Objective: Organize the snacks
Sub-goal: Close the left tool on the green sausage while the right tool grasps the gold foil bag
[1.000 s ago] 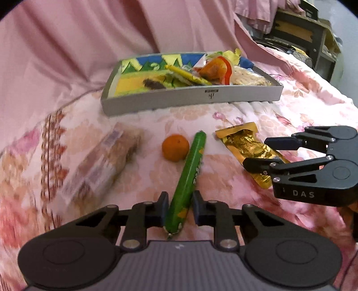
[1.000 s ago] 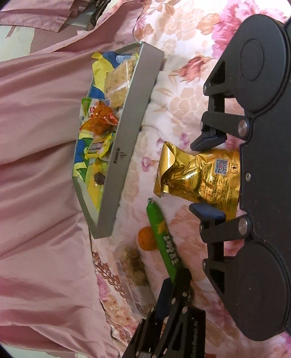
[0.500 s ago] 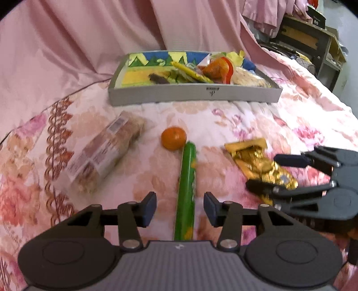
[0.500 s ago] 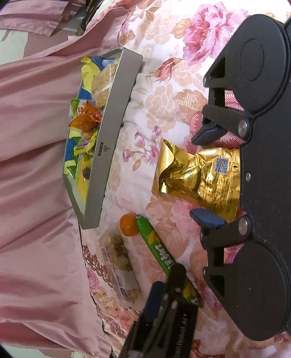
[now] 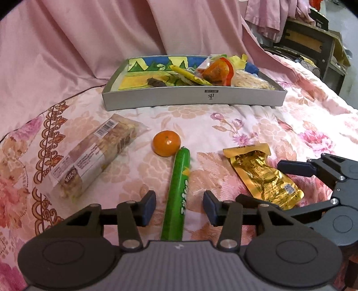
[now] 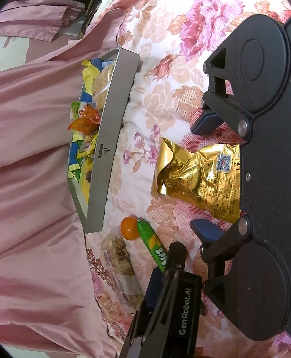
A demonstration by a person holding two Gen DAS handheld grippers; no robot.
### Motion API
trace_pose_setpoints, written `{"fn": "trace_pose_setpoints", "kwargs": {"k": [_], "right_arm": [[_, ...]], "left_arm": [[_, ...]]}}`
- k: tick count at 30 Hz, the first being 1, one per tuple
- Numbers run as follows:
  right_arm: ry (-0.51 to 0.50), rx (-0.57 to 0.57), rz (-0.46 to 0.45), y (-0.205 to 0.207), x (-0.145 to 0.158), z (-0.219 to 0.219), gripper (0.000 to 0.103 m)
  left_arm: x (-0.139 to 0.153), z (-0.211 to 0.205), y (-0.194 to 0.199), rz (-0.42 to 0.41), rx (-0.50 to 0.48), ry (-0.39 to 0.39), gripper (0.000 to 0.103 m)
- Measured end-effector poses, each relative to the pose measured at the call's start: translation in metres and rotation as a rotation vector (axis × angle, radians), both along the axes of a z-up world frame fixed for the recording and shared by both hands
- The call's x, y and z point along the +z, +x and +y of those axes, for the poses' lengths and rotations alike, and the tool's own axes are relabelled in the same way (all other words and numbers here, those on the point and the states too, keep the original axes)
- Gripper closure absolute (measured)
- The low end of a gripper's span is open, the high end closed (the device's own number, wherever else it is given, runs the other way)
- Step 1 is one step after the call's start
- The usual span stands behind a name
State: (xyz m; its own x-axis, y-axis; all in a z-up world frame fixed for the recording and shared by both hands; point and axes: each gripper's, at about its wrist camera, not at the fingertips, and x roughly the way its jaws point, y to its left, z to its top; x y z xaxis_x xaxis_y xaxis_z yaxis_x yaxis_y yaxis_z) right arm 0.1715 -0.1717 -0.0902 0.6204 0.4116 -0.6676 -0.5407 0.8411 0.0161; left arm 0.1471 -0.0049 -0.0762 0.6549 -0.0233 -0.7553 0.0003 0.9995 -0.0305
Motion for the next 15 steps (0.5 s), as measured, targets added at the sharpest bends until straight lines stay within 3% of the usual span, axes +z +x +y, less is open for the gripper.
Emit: {"fn": "trace_pose_setpoints", "kwargs": {"k": [4,8,15], "right_arm": [[-0.008,-0.009,0.003,-0.002,0.000,0.000,0.018],[-0.020,-0.017,0.004,-0.006,0.001,0.001,0.021],[-0.026,-0.016,0.013,-0.014,0.004,0.002,0.039]], "left_arm": [[0.000,0.001,-0.003,-0.001,0.000,-0.023,0.053],[0.001,-0.001,-0.010,0.002,-0.008,-0.024,0.063],[0.002,-0.003,-0.021,0.025,0.002,-0.019,0.082]]}}
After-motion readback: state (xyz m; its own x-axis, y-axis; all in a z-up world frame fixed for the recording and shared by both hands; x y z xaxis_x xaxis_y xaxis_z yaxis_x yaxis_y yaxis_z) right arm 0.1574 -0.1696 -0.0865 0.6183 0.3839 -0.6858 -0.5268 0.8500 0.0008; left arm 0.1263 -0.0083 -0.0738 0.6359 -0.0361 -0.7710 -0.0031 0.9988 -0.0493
